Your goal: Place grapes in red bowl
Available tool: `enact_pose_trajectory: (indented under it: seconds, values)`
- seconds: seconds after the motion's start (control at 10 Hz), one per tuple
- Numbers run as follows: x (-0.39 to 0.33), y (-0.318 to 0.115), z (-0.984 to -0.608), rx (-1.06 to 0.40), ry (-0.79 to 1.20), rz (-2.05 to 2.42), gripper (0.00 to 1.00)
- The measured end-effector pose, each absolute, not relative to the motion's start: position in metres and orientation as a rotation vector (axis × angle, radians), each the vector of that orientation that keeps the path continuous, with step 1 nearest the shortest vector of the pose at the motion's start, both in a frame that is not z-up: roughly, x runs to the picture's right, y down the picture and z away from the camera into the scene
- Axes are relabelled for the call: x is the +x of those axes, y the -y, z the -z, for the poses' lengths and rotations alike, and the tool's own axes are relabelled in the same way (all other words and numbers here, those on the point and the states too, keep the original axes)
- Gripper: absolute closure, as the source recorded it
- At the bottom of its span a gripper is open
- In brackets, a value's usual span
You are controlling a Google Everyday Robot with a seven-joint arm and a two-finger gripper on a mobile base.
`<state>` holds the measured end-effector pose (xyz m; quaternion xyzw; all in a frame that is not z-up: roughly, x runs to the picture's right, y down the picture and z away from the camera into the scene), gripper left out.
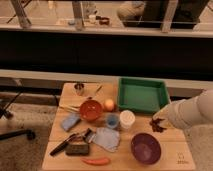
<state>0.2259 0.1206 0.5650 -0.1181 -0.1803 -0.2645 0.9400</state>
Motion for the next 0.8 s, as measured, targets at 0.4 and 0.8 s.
enact_pose_trajectory:
  seconds: [0.4, 0.8]
  values:
    - [0.215, -0.135, -0.537, -0.252, 0.412, 0.546, 1.00]
    - [0.205, -0.151, -0.532, -0.288, 0.462, 0.536, 1.00]
